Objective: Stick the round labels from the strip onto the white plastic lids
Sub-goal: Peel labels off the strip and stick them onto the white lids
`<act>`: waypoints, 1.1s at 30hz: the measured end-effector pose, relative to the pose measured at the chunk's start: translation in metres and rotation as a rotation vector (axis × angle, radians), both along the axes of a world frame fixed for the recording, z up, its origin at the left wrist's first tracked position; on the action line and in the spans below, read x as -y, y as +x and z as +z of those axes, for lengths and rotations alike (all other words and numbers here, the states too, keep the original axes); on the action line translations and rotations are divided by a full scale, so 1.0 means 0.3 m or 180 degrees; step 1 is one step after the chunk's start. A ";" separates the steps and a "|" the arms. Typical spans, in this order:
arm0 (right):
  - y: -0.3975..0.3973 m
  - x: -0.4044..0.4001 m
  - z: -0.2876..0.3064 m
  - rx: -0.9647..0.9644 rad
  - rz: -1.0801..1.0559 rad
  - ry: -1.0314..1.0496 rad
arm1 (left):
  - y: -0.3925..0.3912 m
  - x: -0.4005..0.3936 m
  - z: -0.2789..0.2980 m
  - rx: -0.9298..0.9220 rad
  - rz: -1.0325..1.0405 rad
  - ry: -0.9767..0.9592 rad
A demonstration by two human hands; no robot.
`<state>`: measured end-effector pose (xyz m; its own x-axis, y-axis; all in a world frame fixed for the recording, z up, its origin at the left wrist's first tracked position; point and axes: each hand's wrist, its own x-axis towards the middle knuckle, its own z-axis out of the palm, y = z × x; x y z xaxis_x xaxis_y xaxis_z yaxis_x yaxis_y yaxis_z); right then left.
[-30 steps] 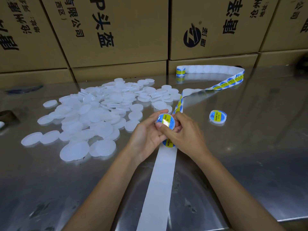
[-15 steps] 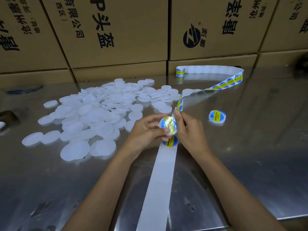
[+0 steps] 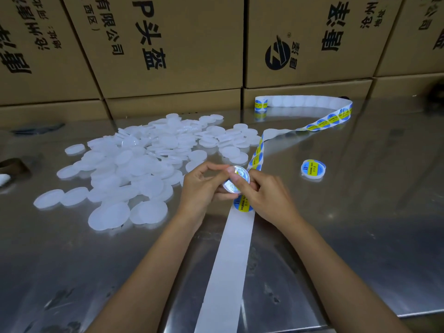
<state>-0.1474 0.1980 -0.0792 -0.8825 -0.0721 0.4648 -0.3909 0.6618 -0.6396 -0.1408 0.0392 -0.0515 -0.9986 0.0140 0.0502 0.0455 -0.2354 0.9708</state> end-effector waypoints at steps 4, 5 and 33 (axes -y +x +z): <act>-0.004 0.005 -0.009 0.0011 -0.0179 0.0179 | -0.008 0.009 -0.002 0.0027 -0.0158 -0.0136; -0.006 0.001 -0.008 0.0001 -0.0279 0.0208 | -0.008 0.008 -0.005 0.0033 -0.0321 -0.0122; -0.020 -0.012 0.039 0.1077 -0.0120 -0.1470 | -0.025 0.025 -0.020 0.0030 -0.0167 -0.0052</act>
<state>-0.1533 0.2017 -0.0676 -0.9856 0.1057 0.1319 -0.0958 0.2936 -0.9511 -0.1482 0.0317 -0.0574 -0.9969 0.0671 0.0401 0.0244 -0.2212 0.9749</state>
